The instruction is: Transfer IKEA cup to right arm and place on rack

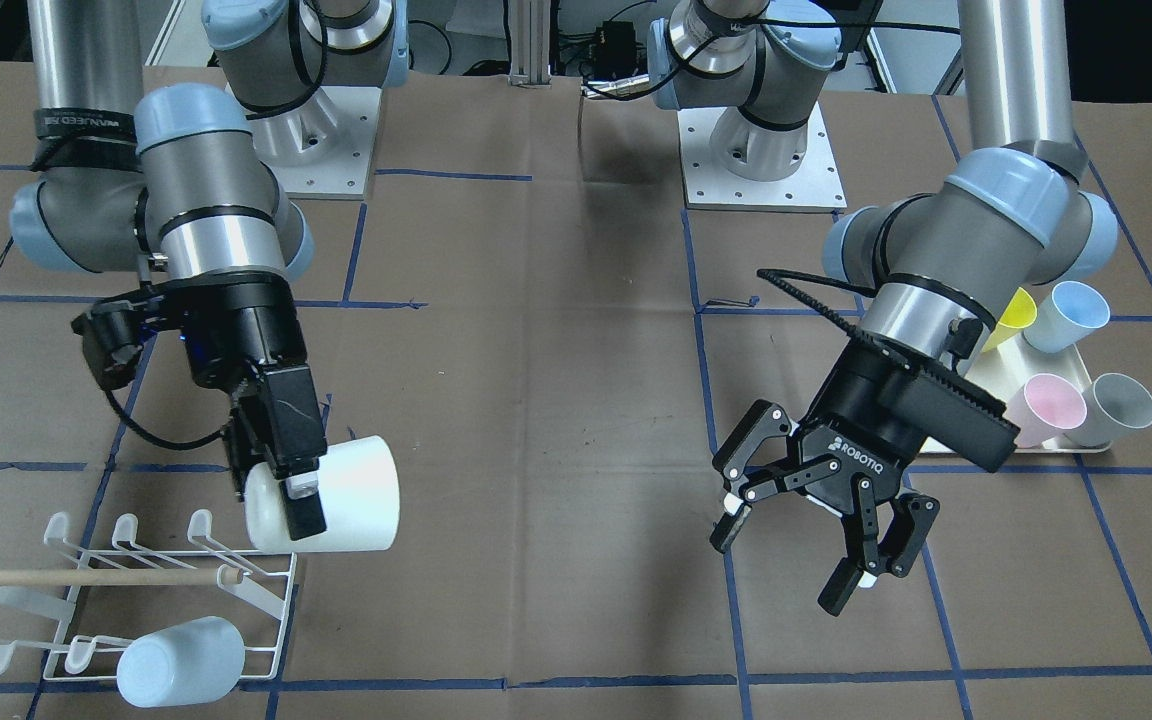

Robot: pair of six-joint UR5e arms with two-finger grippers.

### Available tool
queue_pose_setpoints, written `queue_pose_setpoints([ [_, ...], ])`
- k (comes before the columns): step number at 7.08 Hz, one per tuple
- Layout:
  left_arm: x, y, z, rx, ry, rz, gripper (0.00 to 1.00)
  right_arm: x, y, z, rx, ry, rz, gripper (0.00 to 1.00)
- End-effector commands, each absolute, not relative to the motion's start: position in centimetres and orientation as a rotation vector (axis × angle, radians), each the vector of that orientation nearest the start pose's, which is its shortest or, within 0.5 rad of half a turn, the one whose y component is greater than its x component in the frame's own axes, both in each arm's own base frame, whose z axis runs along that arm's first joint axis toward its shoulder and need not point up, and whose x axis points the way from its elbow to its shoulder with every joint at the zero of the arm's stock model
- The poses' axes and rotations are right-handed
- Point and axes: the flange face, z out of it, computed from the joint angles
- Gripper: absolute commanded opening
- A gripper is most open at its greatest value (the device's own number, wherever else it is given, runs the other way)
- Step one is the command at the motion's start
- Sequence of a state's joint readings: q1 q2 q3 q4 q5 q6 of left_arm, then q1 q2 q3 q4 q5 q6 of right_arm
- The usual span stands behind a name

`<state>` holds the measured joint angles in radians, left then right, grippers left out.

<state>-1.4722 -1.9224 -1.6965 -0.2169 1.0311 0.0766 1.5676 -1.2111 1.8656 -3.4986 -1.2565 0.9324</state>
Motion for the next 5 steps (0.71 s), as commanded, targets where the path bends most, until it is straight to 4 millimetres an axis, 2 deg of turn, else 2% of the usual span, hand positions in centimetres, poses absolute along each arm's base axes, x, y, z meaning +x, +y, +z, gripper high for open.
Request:
queue_pose_setpoints([
  [1,-12.9,-62.6,44.3,0.184,3.25,-0.969,0.98,9.9,-59.1,39.9,0.488,2.093,-1.476,0.12],
  [3,-11.4,-58.2,44.1,0.066,3.218,-0.409,0.98,4.2,-59.7,40.0,0.239,2.297,-1.721,0.11],
  [4,-11.4,-55.5,44.9,0.048,3.231,-0.219,0.98,0.8,-60.0,39.5,0.153,2.415,-1.779,0.11],
  [5,-11.1,-53.6,45.3,0.039,3.204,-0.077,0.98,-1.2,-60.5,39.3,0.061,2.523,-1.798,0.1],
])
